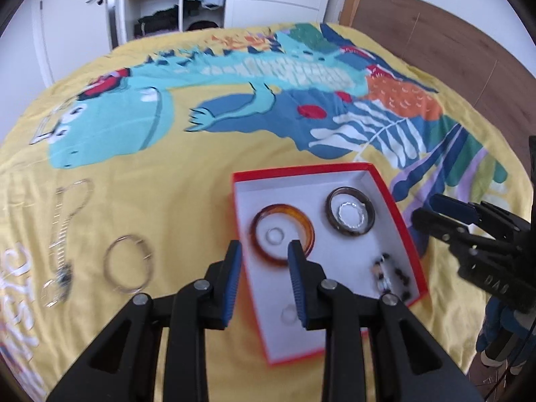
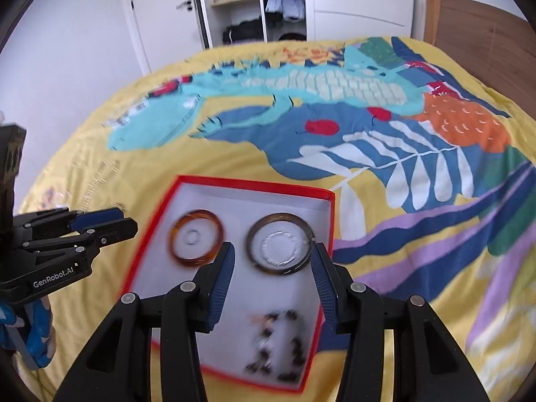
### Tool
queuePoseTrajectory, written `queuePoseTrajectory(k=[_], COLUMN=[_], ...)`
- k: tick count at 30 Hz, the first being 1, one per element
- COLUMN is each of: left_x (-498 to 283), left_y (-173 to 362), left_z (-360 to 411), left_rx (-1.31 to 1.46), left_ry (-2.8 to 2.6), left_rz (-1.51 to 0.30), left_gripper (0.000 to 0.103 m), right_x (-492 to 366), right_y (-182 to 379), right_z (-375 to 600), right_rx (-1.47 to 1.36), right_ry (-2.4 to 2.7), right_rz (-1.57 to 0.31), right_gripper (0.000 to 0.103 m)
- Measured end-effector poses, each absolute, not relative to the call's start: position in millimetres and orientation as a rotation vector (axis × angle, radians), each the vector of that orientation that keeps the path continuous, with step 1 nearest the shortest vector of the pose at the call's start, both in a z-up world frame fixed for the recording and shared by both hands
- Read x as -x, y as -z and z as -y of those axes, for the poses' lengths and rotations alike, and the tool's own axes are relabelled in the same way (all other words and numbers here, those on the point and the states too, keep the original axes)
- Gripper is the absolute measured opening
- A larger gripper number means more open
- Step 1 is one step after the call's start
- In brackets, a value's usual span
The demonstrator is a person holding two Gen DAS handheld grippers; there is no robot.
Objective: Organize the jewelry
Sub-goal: 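Withdraw both tools from the red box toward the remaining jewelry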
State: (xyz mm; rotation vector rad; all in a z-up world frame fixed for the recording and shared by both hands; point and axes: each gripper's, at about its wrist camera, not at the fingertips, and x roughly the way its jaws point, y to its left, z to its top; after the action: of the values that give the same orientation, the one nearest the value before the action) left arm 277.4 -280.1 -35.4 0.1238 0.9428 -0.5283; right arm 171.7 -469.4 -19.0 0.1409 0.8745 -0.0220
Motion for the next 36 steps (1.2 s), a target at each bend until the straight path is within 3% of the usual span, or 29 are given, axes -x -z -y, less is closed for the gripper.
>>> queuePoseTrajectory(k=[19, 36], left_x=[-131.2, -48.7], left_y=[-62.5, -93.1], left_z=[64.9, -27.9], left_rx=[-0.074, 0.005], left_ry=[0.288, 0.197], left_rz=[-0.822, -0.733], left_gripper=[0.027, 0.027], right_x=[-38.8, 31.3], right_y=[-65.8, -121.2], right_z=[359.1, 282.3], right_rx=[-0.21, -0.169], right_ry=[-0.111, -0.205], right_rz=[-0.736, -0.649], right_gripper=[0.047, 0.047])
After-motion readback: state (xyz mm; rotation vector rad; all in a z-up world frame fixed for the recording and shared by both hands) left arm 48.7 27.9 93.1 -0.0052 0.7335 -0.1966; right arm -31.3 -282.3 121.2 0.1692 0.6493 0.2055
